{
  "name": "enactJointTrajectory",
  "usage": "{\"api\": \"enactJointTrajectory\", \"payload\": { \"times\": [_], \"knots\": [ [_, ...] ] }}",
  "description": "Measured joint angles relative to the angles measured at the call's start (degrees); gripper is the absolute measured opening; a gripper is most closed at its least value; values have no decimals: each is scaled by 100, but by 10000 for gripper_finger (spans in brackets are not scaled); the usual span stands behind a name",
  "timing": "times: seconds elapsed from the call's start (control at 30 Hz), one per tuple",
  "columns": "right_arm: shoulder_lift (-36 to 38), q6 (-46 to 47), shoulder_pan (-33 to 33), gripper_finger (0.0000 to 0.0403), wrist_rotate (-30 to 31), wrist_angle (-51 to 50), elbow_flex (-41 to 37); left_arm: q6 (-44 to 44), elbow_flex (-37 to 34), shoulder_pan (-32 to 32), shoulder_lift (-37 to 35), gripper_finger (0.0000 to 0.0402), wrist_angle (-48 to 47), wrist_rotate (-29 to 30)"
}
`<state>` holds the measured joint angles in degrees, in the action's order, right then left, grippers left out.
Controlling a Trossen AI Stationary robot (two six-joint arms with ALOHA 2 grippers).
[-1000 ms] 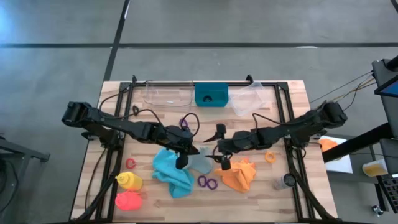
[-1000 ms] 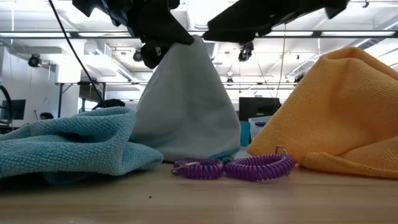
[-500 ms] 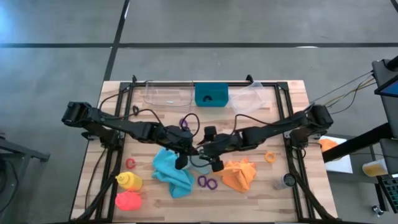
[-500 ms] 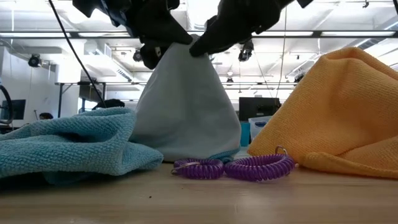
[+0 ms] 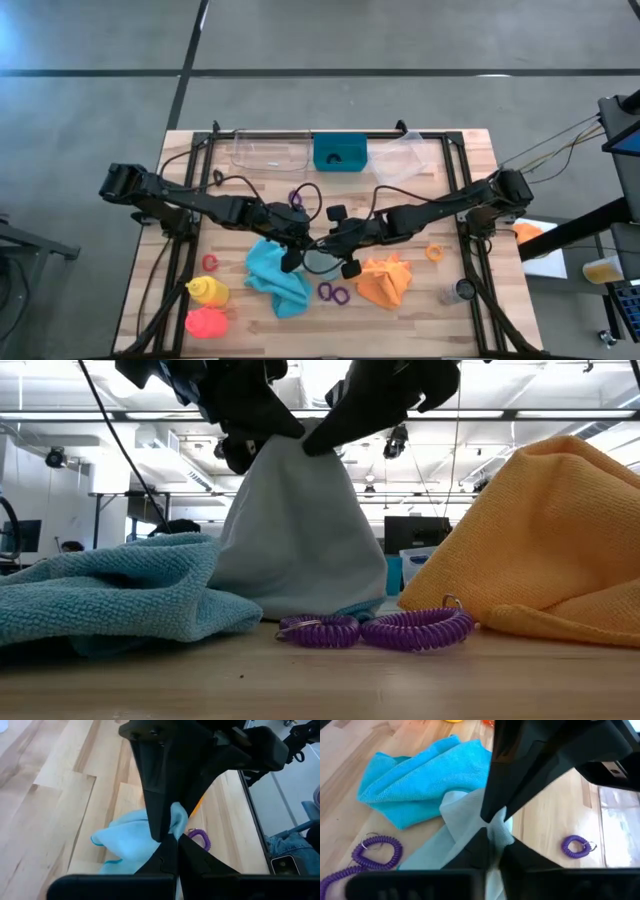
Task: Pick & Place Sports Items
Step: Fold the light blue towel
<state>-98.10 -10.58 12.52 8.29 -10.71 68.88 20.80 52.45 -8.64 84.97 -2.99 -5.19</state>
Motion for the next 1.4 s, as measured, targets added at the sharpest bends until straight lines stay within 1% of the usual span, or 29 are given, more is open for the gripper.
{"api": "enactJointTrajectory", "payload": {
  "times": [0.2,0.3,0.37,0.67,0.77,0.87,0.97,1.1,1.4],
  "knots": [
    [0,-1,-1,14,4,-3,-2,2,0,0,0,1,-2,38],
    [0,1,-1,13,17,-3,-4,63,-2,-4,0,10,-4,70],
    [0,1,-1,12,22,-7,-4,65,-15,-11,0,29,3,76],
    [0,8,-3,10,57,-11,-9,81,-31,-20,26,143,-41,372],
    [5,80,-7,10,146,-1,-9,81,-31,-33,35,170,-30,371],
    [41,99,-16,9,276,5,-9,63,-31,-66,38,189,-37,410],
    [116,105,-23,9,284,17,-9,16,-31,-92,80,199,-110,572],
    [268,117,-12,9,283,6,-9,-4,-35,-92,150,201,-230,718],
    [523,216,-3,9,279,-246,-9,-3,-39,-94,208,202,-457,829]
  ]
}}
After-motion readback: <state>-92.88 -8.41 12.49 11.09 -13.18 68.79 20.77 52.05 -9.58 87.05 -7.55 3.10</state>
